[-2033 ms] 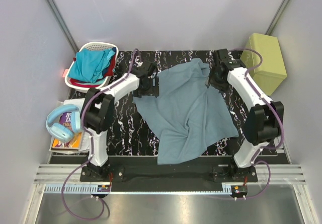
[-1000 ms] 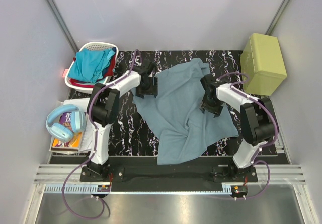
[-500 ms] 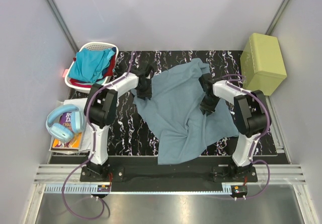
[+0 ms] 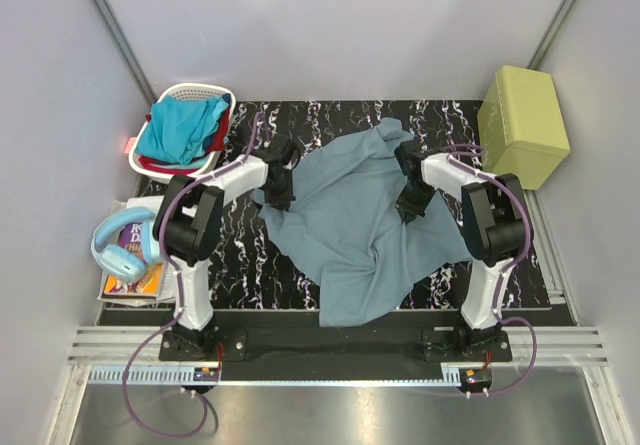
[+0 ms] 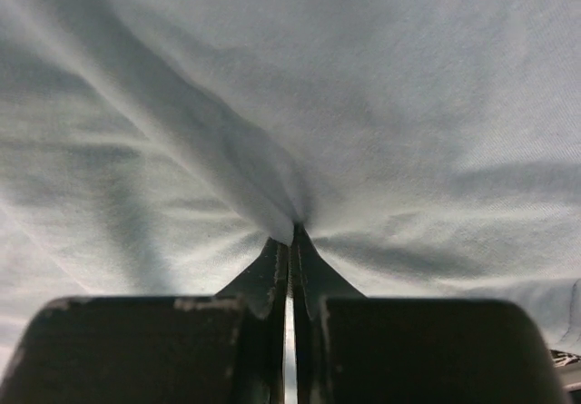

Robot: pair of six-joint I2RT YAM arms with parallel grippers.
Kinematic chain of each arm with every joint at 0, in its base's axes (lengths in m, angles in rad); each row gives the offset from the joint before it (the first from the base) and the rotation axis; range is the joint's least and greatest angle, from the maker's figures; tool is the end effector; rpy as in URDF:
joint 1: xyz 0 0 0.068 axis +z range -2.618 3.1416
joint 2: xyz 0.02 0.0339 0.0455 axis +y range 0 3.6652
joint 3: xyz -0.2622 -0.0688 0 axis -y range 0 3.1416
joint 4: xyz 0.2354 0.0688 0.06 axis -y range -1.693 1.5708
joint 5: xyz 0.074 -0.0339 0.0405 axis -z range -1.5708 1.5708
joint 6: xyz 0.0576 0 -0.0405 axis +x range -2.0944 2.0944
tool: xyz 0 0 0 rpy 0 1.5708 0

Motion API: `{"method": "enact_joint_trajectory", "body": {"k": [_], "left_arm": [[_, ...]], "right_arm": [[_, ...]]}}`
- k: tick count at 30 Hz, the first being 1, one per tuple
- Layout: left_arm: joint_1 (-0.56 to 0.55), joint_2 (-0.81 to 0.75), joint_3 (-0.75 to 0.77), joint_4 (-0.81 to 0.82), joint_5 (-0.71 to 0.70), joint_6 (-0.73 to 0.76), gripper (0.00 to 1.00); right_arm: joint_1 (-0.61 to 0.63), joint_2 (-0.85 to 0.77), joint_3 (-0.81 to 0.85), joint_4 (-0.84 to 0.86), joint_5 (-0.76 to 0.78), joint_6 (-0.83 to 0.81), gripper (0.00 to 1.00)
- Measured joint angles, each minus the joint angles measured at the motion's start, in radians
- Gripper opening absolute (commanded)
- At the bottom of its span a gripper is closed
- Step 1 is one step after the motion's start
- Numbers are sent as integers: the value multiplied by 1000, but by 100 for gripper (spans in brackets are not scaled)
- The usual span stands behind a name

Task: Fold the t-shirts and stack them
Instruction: Flatten out the tshirt

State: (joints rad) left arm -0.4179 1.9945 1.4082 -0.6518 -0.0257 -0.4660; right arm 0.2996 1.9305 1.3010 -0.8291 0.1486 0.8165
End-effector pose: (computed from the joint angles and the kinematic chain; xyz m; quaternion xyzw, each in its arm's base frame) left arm 0.3662 -0.1610 0.1479 -0.0258 0.9858 -0.0594 0.1551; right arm 0.3394 0.0959 0.1387 0.2585 0.9615 -0.0333 0.0867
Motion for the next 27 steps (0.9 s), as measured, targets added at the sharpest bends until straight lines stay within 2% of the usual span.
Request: {"method": "enact_joint_trajectory", "body": {"k": [7,13,21,27], "left_arm": [[0,-82,-107,-14,-24,-13,0],[-3,-148,-185,-29,-32,-46,0],[-24,-247,-265,-3,-27,-89,0],[-67,-325,-351,27,-27,-127,0]], "right_arm": [[-61,107,172,-20,30,-18,0],[-122,247,473,-83,53,-68,0],[-123,423,831,-221,42,-102,0],[-123,545,1009,-330,42,-114,0]]}}
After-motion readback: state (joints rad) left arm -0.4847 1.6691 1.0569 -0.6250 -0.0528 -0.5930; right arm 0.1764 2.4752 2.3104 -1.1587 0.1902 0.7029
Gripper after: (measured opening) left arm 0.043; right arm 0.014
